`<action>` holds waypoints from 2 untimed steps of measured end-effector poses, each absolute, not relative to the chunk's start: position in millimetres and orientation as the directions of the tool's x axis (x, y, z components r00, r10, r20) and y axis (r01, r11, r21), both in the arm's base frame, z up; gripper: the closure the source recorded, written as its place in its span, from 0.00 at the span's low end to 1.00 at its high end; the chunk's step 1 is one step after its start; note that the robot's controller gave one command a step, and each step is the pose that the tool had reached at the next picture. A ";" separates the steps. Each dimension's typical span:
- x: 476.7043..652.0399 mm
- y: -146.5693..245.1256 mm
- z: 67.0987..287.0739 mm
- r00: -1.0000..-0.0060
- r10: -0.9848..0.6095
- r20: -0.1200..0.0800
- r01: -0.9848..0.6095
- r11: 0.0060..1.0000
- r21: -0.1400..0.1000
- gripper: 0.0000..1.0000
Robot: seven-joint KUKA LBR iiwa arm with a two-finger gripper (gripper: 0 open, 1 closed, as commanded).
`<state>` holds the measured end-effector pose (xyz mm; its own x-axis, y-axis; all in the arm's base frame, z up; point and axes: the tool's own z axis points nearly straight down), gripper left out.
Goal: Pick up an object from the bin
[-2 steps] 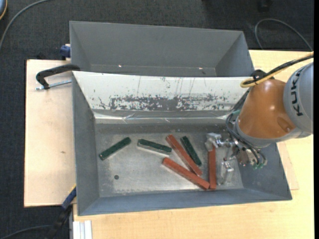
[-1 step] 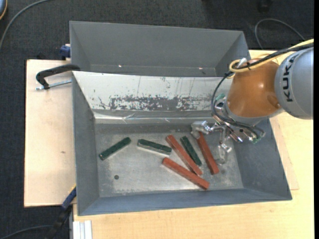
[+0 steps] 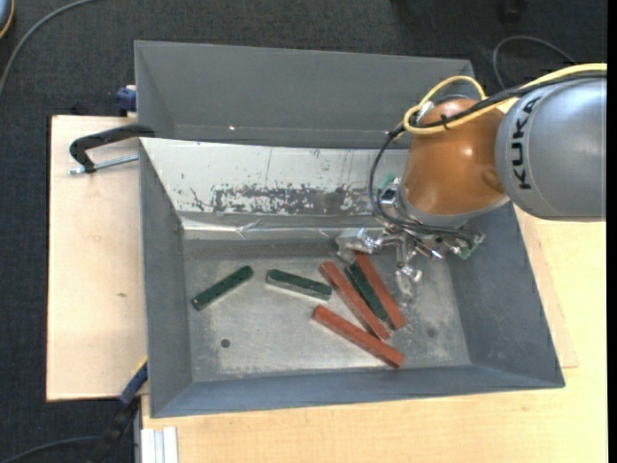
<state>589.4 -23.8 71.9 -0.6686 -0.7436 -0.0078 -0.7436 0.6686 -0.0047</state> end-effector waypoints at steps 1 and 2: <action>601.0 44.0 71.5 -0.316 -0.949 -0.007 -0.949 0.316 -0.005 0.00; 600.7 42.4 71.1 -0.319 -0.948 -0.006 -0.948 0.320 -0.003 1.00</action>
Offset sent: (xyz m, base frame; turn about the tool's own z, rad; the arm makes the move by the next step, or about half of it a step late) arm 0.0102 0.0647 -0.0019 -0.4108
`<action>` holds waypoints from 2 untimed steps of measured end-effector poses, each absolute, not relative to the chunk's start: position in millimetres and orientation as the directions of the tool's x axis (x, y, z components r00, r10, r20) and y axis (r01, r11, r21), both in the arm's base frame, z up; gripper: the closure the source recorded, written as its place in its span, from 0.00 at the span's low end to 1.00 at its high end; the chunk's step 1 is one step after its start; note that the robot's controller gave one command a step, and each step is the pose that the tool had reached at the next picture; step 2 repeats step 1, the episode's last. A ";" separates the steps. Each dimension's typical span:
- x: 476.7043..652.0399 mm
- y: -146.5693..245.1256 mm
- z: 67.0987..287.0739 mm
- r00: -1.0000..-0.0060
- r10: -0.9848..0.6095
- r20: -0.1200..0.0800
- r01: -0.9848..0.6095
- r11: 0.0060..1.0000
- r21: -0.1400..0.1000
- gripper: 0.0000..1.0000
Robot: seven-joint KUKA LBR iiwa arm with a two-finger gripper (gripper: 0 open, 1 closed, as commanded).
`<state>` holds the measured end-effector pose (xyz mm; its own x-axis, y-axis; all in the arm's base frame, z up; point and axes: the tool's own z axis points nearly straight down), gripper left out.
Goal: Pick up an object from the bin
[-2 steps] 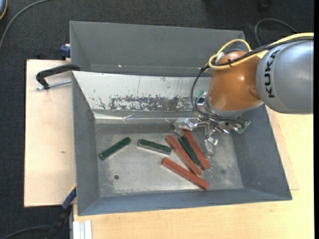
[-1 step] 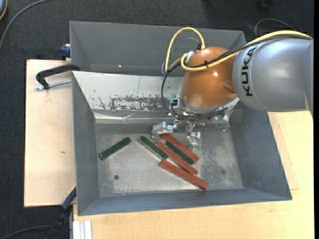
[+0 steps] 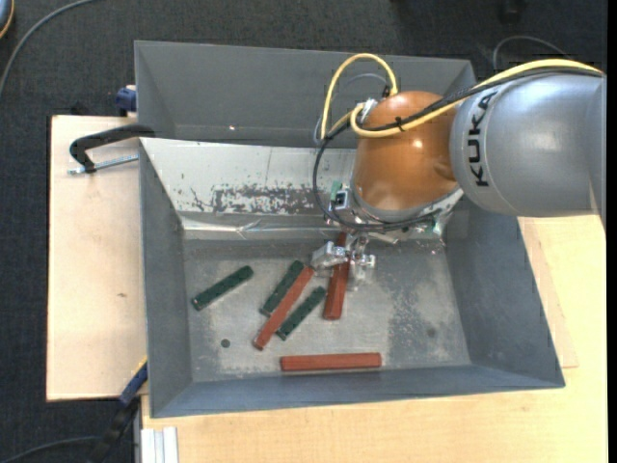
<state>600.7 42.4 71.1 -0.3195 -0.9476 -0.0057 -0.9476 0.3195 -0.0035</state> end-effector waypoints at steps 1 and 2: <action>599.7 -2.8 209.7 0.356 -0.934 0.002 -0.934 -0.356 -0.012 1.00; 599.7 -2.8 209.7 0.356 -0.934 0.002 -0.934 -0.356 -0.012 1.00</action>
Offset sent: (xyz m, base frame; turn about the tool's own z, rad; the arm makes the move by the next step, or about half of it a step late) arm -0.0034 -0.0451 0.1349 -0.6947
